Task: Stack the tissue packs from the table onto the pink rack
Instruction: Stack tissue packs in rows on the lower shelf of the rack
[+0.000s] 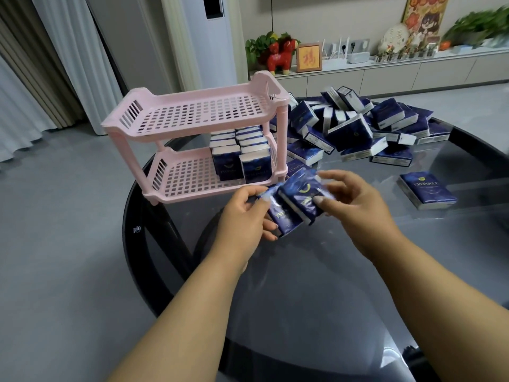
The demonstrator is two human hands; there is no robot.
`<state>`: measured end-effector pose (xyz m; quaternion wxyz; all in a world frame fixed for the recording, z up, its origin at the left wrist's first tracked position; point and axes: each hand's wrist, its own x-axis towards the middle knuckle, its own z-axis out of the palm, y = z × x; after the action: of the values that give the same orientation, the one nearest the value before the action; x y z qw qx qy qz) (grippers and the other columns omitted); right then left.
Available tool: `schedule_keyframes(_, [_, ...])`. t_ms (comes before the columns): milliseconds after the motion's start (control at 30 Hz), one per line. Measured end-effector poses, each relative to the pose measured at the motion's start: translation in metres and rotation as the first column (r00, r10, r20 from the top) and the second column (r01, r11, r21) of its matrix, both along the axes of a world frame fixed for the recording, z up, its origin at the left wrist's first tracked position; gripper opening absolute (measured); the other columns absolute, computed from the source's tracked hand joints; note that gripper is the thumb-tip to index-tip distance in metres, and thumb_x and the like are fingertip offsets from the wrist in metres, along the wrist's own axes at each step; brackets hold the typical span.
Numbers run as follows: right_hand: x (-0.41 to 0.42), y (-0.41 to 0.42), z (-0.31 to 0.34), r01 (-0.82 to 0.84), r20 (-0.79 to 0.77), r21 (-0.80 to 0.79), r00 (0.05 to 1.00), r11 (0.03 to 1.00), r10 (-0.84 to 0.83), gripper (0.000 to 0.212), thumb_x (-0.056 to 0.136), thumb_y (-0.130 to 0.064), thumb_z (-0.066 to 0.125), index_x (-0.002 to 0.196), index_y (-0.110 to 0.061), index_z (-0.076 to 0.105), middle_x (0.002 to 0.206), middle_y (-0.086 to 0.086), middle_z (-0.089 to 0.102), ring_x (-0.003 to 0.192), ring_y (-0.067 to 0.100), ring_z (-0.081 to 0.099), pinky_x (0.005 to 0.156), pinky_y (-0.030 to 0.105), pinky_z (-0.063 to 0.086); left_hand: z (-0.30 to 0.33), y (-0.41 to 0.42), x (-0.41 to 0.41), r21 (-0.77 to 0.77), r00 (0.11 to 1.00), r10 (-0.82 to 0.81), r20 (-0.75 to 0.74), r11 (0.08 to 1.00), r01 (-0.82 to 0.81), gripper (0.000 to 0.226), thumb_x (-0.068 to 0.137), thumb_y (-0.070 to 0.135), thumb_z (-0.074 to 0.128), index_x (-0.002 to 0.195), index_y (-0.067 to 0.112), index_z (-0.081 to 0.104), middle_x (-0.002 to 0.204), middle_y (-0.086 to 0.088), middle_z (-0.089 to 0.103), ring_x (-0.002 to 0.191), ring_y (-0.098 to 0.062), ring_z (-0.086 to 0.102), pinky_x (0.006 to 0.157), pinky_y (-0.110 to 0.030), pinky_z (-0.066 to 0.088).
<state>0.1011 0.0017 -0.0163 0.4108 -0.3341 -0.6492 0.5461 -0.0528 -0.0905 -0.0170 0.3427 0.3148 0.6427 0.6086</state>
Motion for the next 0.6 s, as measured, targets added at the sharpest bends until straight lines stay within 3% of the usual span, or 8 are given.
schedule_keyframes(33, [-0.003, -0.003, -0.001, -0.051, 0.026, 0.015, 0.998, 0.999, 0.050, 0.036, 0.080, 0.003, 0.068, 0.100, -0.026, 0.063, 0.089, 0.004, 0.066, 0.072, 0.008, 0.062, 0.069, 0.027, 0.054, 0.001, 0.000, 0.001, 0.018, 0.999, -0.026, 0.025, 1.000, 0.025, 0.004, 0.096, 0.019, 0.057, 0.099, 0.020, 0.060, 0.077, -0.004, 0.060, 0.054, -0.011, 0.054, 0.044, -0.025, 0.047])
schedule_keyframes(100, [-0.007, -0.008, -0.003, -0.135, 0.059, 0.045, 0.989, 0.990, 0.132, 0.036, 0.078, 0.004, 0.070, 0.098, -0.025, 0.063, 0.086, 0.000, 0.067, 0.075, 0.006, 0.064, 0.074, 0.025, 0.055, -0.001, 0.000, 0.003, 0.042, 0.998, -0.049, 0.028, 0.998, 0.048, 0.018, 0.090, 0.025, 0.067, 0.104, 0.018, 0.059, 0.080, -0.002, 0.064, 0.056, -0.010, 0.057, 0.044, -0.025, 0.046])
schedule_keyframes(167, [-0.008, -0.009, -0.005, -0.205, 0.099, 0.084, 0.976, 0.975, 0.196, 0.033, 0.077, 0.003, 0.071, 0.097, -0.022, 0.064, 0.089, 0.001, 0.070, 0.080, 0.009, 0.066, 0.076, 0.024, 0.056, -0.002, 0.000, 0.005, 0.028, 0.999, -0.043, -0.001, 0.999, 0.043, 0.034, 0.081, 0.019, 0.077, 0.109, 0.016, 0.058, 0.083, 0.000, 0.068, 0.056, -0.007, 0.059, 0.043, -0.023, 0.044])
schedule_keyframes(233, [-0.005, -0.009, -0.005, -0.239, 0.130, 0.120, 0.966, 0.964, 0.223, 0.030, 0.077, -0.002, 0.073, 0.098, -0.023, 0.066, 0.090, 0.001, 0.070, 0.082, 0.012, 0.065, 0.076, 0.025, 0.055, 0.001, 0.000, 0.005, 0.005, 0.998, -0.059, -0.035, 0.998, 0.059, 0.029, 0.078, 0.012, 0.079, 0.103, 0.013, 0.064, 0.078, 0.003, 0.070, 0.056, -0.005, 0.059, 0.046, -0.019, 0.043])
schedule_keyframes(333, [-0.002, -0.006, -0.007, -0.198, 0.115, 0.089, 0.975, 0.976, 0.188, 0.029, 0.072, -0.019, 0.063, 0.101, -0.023, 0.066, 0.087, 0.000, 0.062, 0.080, 0.014, 0.057, 0.074, 0.028, 0.050, 0.015, -0.005, -0.011, 0.019, 0.991, -0.013, -0.135, 1.000, 0.015, 0.029, 0.071, 0.009, 0.083, 0.095, 0.017, 0.067, 0.082, 0.004, 0.072, 0.068, -0.004, 0.063, 0.062, -0.019, 0.049])
schedule_keyframes(500, [-0.005, -0.001, -0.011, -0.159, 0.183, 0.058, 0.972, 0.986, 0.147, 0.020, 0.074, -0.026, 0.062, 0.091, -0.019, 0.067, 0.085, 0.012, 0.061, 0.076, 0.014, 0.056, 0.077, 0.040, 0.051, 0.048, -0.023, -0.063, 0.089, 0.948, 0.132, -0.290, 0.990, -0.111, 0.048, 0.069, 0.007, 0.084, 0.112, 0.018, 0.063, 0.103, 0.001, 0.071, 0.089, -0.011, 0.066, 0.077, -0.027, 0.054])
schedule_keyframes(600, [-0.008, 0.001, -0.015, -0.165, 0.217, 0.068, 0.965, 0.984, 0.147, 0.012, 0.075, -0.025, 0.064, 0.084, -0.018, 0.068, 0.082, 0.005, 0.066, 0.074, 0.012, 0.059, 0.078, 0.044, 0.053, 0.054, -0.024, -0.082, 0.066, 0.931, 0.145, -0.336, 0.989, -0.130, 0.048, 0.072, 0.003, 0.081, 0.111, 0.022, 0.060, 0.108, 0.002, 0.068, 0.090, -0.009, 0.065, 0.071, -0.023, 0.055])
